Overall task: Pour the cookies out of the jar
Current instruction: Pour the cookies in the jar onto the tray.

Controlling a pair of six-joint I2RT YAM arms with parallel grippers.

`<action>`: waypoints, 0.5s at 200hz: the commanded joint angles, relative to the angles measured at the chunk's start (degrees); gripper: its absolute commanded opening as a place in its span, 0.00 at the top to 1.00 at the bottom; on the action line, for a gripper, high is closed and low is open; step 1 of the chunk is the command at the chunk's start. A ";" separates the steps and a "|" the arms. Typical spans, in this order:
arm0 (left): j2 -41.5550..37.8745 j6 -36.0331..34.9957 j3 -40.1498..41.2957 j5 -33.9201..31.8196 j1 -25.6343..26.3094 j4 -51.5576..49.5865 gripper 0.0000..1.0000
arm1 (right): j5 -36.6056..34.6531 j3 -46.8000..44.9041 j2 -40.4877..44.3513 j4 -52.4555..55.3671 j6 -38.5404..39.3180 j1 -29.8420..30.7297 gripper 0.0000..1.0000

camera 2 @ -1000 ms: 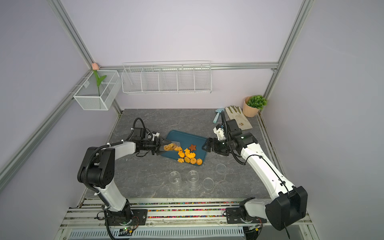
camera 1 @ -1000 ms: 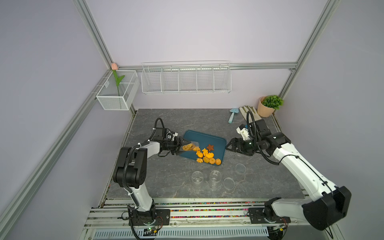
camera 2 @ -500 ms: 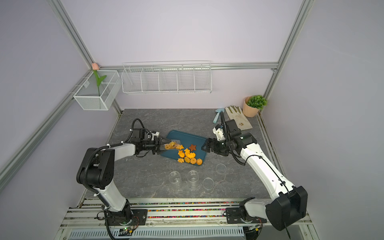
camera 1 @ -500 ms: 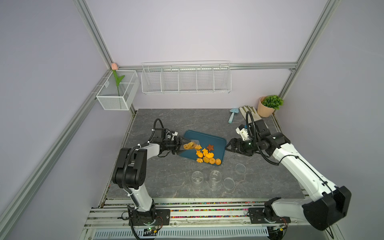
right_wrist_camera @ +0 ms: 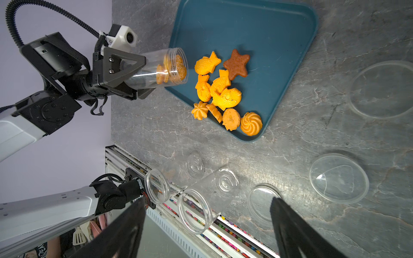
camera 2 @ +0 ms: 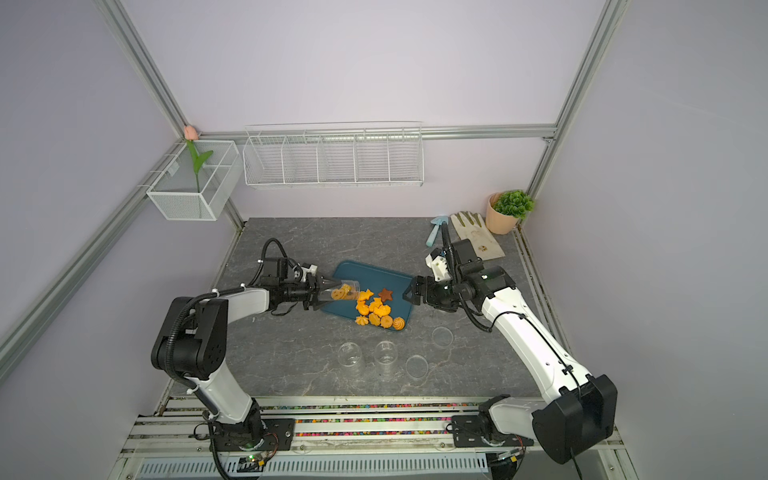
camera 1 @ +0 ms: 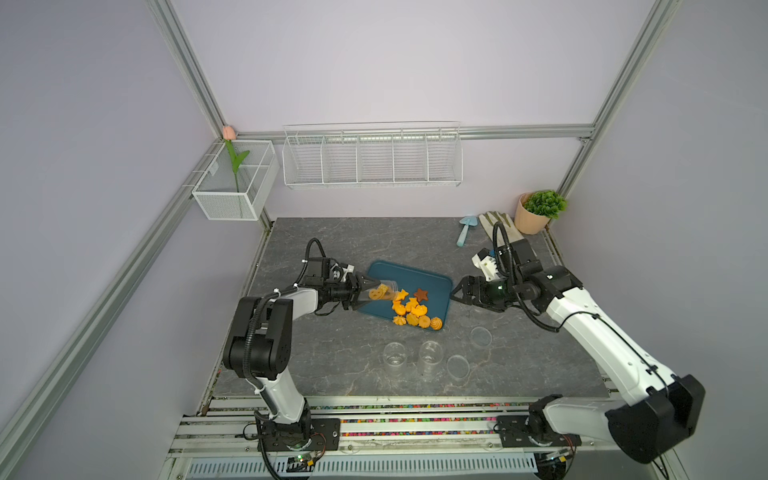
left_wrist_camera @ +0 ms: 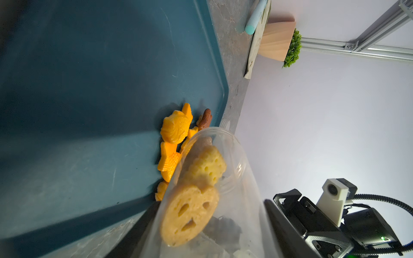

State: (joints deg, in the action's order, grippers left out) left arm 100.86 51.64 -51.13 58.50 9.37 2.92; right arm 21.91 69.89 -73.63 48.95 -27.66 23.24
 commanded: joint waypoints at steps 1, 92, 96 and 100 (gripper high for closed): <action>-1.54 -3.75 -2.19 -0.45 -0.12 -3.62 0.35 | -0.09 -0.81 0.33 -0.79 -0.14 0.40 0.11; -2.03 -5.94 -3.65 -1.79 -0.75 -7.34 0.35 | -0.12 -0.81 0.58 -0.17 0.39 0.36 0.11; -1.97 -3.72 -2.79 -0.87 -0.83 -4.03 0.35 | -0.08 -0.81 0.59 -0.10 0.41 0.32 0.11; -2.06 -1.04 -1.56 -0.19 -0.92 -0.44 0.35 | -0.20 -0.81 0.68 -0.01 0.48 0.42 0.11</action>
State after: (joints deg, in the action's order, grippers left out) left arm 100.49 47.29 -53.78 56.23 8.93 -4.54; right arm 21.91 69.84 -73.63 48.97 -27.59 23.35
